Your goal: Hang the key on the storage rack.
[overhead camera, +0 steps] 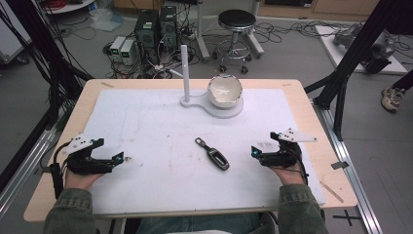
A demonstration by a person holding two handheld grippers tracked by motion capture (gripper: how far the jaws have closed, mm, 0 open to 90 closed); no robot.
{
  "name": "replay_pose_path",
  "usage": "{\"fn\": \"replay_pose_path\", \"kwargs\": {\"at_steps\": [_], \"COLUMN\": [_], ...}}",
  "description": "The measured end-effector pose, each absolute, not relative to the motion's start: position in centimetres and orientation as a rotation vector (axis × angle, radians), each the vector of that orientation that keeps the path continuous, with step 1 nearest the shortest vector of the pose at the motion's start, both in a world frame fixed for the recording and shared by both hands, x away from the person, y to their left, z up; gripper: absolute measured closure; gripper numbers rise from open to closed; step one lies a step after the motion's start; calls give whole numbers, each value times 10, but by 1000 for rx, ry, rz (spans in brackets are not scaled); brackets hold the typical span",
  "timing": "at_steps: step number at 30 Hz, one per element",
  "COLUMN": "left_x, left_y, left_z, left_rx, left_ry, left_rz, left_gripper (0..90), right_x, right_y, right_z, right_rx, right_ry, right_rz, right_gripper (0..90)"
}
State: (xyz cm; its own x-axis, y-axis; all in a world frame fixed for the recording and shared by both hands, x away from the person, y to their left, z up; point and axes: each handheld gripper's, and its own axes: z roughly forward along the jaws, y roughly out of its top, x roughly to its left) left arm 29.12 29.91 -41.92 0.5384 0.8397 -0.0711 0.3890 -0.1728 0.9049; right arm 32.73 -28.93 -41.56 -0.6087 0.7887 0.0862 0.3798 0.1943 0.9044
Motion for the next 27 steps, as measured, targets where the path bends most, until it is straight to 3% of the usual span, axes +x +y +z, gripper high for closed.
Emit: {"fn": "replay_pose_path", "kwargs": {"at_steps": [27], "left_x": [291], "left_y": [297], "left_z": [-420], "left_rx": [1782], "left_ry": [1018], "left_rz": [527], "left_gripper": [39], "right_x": [330], "right_y": [-274], "right_z": [-414], "right_rx": [1054], "right_ry": [2131], "right_rz": [1381], "right_gripper": [5]}}
